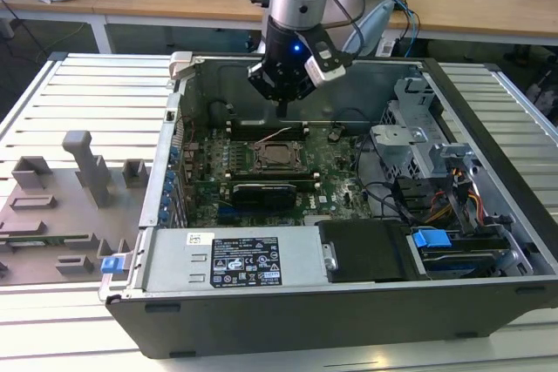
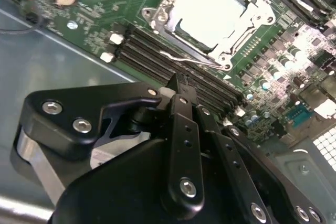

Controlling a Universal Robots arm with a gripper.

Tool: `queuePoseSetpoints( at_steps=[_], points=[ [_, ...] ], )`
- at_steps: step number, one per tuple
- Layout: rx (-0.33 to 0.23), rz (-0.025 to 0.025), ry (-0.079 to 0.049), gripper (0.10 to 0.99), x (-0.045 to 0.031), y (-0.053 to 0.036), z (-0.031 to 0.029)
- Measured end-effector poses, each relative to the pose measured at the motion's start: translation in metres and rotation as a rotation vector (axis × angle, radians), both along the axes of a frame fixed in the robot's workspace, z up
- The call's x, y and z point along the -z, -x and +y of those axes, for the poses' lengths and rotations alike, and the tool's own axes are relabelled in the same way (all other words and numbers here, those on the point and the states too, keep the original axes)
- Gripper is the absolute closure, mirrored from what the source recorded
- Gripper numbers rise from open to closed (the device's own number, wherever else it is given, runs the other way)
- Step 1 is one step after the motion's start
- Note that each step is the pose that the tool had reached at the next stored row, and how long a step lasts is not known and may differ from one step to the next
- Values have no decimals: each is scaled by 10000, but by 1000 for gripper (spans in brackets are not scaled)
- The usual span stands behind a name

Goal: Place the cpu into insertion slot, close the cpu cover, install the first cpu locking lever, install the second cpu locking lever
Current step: 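Install the first cpu locking lever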

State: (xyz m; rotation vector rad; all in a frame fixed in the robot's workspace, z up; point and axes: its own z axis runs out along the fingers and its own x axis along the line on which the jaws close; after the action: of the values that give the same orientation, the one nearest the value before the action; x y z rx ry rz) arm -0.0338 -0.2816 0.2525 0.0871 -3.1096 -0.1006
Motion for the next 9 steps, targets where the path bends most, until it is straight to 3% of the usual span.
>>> queuePoseSetpoints(
  at_steps=[3,6,9],
  points=[
    [-9,0,-1,980,120,85,-55],
    [-30,0,-1,980,234,89,-49],
    [-36,0,-1,980,295,89,-48]
  ],
)
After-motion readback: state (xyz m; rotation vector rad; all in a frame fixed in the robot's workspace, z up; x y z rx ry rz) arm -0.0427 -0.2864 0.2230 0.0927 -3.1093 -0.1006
